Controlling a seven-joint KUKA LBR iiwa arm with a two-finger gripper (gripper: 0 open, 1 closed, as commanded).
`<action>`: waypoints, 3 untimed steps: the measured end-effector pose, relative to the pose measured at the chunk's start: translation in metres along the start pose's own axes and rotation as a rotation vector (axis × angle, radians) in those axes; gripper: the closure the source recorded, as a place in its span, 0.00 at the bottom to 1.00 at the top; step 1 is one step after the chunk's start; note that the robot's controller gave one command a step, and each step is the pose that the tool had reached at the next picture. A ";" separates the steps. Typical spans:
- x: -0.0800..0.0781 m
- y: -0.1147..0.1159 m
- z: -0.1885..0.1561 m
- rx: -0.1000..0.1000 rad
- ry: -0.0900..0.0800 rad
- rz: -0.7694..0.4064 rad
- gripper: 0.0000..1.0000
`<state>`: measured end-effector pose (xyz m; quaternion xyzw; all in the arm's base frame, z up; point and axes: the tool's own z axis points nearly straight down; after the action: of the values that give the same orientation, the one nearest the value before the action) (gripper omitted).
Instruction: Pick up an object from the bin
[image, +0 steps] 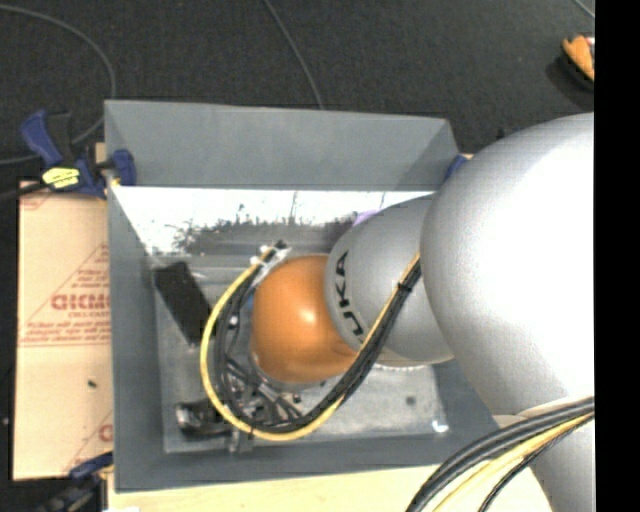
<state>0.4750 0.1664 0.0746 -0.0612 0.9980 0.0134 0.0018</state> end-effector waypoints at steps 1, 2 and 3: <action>0.002 -0.001 -0.013 0.003 0.008 0.001 1.00; 0.001 -0.001 -0.024 0.002 0.006 0.003 1.00; 0.001 0.000 -0.030 0.002 0.005 0.003 1.00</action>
Offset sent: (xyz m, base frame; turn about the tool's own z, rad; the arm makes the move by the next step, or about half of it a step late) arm 0.0000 -0.0002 0.0395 0.0000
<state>0.4738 0.1650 0.1050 -0.0597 0.9981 0.0123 -0.0006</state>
